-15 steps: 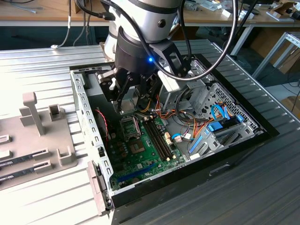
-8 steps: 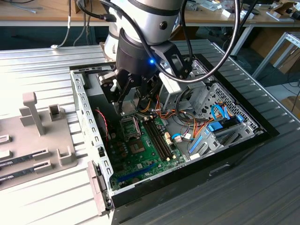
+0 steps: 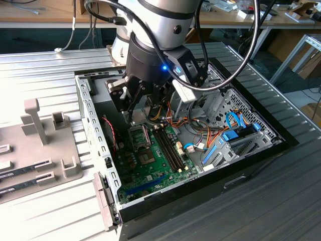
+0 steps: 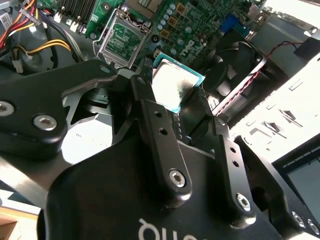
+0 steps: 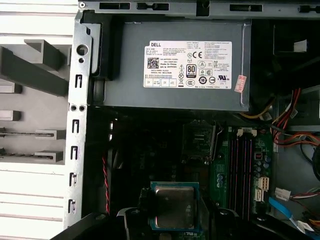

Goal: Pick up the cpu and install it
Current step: 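Pick up the cpu and move it towards the insertion slot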

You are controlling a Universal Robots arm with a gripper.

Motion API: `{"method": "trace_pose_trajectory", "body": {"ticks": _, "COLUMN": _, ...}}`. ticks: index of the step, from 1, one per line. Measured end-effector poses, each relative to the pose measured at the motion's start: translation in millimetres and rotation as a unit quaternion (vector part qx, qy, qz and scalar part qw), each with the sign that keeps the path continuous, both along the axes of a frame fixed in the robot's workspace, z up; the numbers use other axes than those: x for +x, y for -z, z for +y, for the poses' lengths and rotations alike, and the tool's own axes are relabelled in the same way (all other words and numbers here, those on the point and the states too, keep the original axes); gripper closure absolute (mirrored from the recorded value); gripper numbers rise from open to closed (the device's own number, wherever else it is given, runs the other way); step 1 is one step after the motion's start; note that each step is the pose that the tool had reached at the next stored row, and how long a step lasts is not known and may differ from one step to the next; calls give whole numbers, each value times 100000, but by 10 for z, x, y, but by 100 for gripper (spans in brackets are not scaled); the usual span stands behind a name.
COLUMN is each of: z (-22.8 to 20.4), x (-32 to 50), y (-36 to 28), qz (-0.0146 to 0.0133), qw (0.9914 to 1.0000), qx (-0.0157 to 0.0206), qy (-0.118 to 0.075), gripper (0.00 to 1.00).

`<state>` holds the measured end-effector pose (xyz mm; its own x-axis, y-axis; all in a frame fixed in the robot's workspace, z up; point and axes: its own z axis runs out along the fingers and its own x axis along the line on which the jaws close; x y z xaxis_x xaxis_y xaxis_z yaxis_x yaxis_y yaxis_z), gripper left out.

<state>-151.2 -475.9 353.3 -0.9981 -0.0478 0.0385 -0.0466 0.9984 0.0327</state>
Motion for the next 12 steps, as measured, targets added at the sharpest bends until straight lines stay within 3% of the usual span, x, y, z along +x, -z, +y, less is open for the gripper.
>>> {"method": "trace_pose_trajectory", "body": {"ticks": 12, "z": -19, "x": 35, "y": 9, "qz": 0, "qw": 100000, "qx": 6, "qy": 2, "gripper": 53}}
